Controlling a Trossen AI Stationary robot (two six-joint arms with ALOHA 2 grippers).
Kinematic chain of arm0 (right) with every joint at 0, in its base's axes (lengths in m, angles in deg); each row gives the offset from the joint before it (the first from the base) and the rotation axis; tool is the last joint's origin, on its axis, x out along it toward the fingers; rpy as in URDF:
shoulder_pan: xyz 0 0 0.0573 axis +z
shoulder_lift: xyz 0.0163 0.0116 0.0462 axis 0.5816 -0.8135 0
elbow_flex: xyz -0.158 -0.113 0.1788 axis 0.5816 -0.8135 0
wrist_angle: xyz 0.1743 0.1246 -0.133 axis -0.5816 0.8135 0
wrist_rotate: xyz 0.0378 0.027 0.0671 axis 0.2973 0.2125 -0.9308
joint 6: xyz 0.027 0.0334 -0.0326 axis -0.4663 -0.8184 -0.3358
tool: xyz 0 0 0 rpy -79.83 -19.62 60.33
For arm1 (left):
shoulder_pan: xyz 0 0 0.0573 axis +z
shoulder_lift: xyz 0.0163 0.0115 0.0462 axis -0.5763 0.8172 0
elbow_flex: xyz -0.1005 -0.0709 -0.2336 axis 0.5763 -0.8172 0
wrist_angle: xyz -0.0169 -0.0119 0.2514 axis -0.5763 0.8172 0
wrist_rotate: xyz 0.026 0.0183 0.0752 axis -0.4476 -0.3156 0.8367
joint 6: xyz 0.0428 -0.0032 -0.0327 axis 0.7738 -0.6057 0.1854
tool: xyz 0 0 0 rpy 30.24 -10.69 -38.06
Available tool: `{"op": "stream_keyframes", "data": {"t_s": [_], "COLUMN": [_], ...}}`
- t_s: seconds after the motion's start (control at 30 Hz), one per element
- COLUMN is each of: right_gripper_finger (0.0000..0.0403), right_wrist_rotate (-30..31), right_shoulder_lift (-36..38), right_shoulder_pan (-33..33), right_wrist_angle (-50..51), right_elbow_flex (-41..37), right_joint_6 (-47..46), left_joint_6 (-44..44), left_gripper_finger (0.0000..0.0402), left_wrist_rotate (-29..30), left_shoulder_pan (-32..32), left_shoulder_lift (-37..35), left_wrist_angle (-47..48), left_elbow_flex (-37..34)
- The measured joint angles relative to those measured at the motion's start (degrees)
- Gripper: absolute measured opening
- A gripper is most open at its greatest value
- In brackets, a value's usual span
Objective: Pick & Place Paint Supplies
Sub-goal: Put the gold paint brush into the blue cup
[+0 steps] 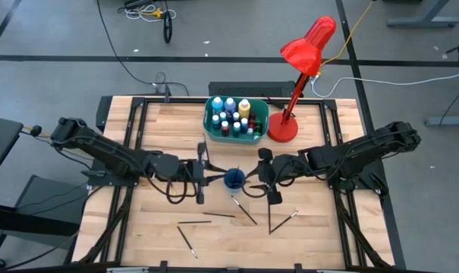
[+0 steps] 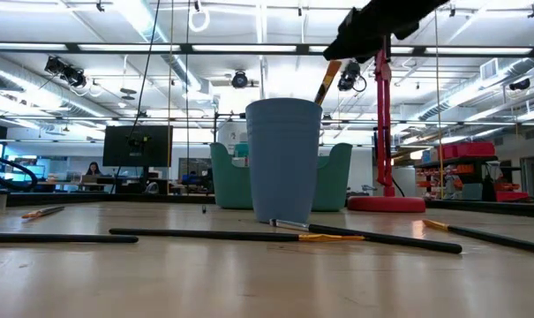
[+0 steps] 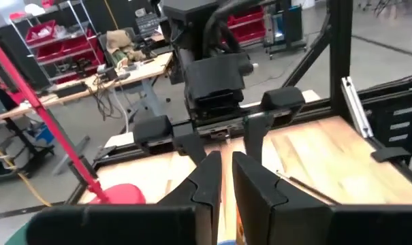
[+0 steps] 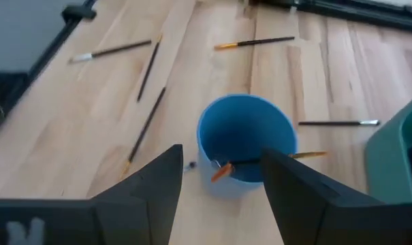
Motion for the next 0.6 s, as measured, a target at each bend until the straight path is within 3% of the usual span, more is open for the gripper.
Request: {"op": "stream_keyframes", "data": {"t_s": [0.2,0.4,0.47,0.6], "right_gripper_finger": [0.0201,0.0201,0.0201,0.0201], "right_wrist_rotate": [-1.4,-13.7,-15.5,-17.2], "right_shoulder_lift": [0.0,-0.3,-0.3,-0.3], "right_shoulder_pan": [-0.4,-0.2,-0.2,-0.2], "right_wrist_angle": [4.8,22.2,20.3,5.8], "right_elbow_flex": [0.0,-1.4,-5.0,-15.2], "right_joint_6": [-2.9,0.8,0.4,4.1], "left_joint_6": [-1.1,-0.1,-0.8,-2.4], "left_gripper_finger": [0.0048,0.0048,0.0048,0.0048], "left_wrist_rotate": [0.6,0.5,0.6,0.6], "left_shoulder_pan": [-1.7,-2.6,-2.6,-2.6], "left_shoulder_lift": [0.0,0.0,0.0,0.0], "left_wrist_angle": [4.1,3.1,3.0,2.8], "left_elbow_flex": [0.0,0.0,0.0,0.0]}}
